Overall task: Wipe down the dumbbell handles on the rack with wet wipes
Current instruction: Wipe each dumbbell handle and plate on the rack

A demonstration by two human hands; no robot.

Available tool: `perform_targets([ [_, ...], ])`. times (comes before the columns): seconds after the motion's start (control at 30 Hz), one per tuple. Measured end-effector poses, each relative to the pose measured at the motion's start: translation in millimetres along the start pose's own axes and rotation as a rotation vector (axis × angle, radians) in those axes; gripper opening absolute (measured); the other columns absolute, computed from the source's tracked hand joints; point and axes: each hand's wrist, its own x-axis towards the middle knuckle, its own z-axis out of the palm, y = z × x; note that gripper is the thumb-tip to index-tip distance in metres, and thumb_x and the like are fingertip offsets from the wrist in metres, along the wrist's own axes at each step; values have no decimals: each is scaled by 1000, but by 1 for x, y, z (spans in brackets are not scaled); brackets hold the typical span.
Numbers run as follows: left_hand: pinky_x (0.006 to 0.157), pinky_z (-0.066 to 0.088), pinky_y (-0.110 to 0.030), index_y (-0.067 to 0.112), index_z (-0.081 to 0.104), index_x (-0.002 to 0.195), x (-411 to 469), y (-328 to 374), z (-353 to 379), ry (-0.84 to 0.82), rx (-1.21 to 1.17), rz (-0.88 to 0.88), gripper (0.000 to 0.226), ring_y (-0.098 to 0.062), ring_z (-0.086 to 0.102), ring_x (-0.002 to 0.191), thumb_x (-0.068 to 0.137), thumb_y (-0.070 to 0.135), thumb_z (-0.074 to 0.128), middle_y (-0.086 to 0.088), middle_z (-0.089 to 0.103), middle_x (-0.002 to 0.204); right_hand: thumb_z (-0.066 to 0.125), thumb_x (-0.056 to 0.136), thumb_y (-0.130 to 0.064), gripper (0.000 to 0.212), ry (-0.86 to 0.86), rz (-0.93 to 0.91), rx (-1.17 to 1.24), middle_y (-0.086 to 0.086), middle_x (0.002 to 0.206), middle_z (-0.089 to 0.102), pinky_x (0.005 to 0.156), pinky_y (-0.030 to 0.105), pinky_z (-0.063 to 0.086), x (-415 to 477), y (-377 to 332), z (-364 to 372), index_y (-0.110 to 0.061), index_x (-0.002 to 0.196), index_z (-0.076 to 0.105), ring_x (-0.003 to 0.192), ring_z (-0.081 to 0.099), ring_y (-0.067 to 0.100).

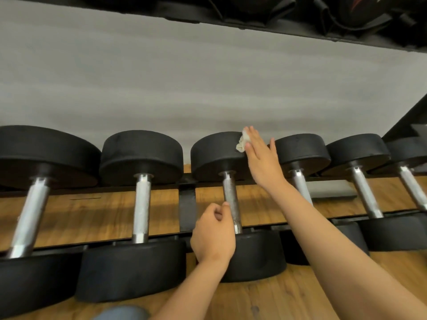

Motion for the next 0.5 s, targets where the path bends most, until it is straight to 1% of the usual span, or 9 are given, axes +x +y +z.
perform_targets([
  [0.03,52,33,-23,29,55,79,0,0,0,-2,3,2,37,-3,57,68,100,53,37,11,66,80,25,108,-25,46,1,-18,-42,-2,162,17,122,36,-9,0,-4,0,-21,154,21,149,9,8],
  [0.13,50,33,-22,30,55,80,0,0,-2,-17,17,10,35,-2,57,66,100,52,37,11,65,79,30,107,-22,46,-39,-296,-235,-4,161,17,120,34,-8,-16,-17,12,-21,153,26,148,3,7],
  [0.17,50,34,-22,30,55,80,0,0,-2,-20,16,13,35,-2,58,66,100,52,37,11,65,79,30,107,-22,46,-62,-341,-250,-5,161,19,120,34,-10,-16,-17,12,-22,153,27,148,3,5],
  [0.27,50,34,-22,29,57,80,0,1,-3,-28,0,6,35,-3,58,65,100,51,38,11,65,78,27,107,-23,46,-31,-155,-208,-5,161,22,120,37,-11,10,-24,7,-22,153,27,149,7,5],
  [0.3,51,34,-23,29,57,80,0,1,-3,-33,-7,2,34,-3,58,65,100,51,39,11,65,78,27,107,-22,47,-10,-112,-249,-4,161,22,120,39,-11,17,-31,9,-21,153,27,149,8,7],
  [0.33,51,35,-23,30,56,81,0,1,-3,-39,-13,0,33,-3,58,66,100,51,39,12,65,79,29,106,-22,47,4,-146,-312,-3,161,23,120,40,-10,17,-39,14,-20,152,29,150,9,10],
  [0.43,54,37,-26,31,54,81,1,0,-5,-61,-38,-1,30,-3,59,69,99,50,40,14,66,83,38,103,-18,44,-58,-448,-439,-1,156,34,119,41,-11,-3,-44,30,-19,146,43,148,19,13],
  [0.47,55,37,-27,31,54,81,1,0,-5,-60,-63,2,30,-4,59,70,99,50,41,14,66,83,39,103,-18,43,-55,-472,-443,-2,155,36,119,40,-12,-7,-40,27,-19,145,44,147,21,12],
  [0.5,56,37,-27,30,54,81,3,0,-5,-54,-93,5,30,-5,59,70,99,50,41,14,66,83,37,104,-20,43,-30,-424,-425,-3,155,36,119,39,-13,-4,-38,23,-20,147,42,147,22,10],
])
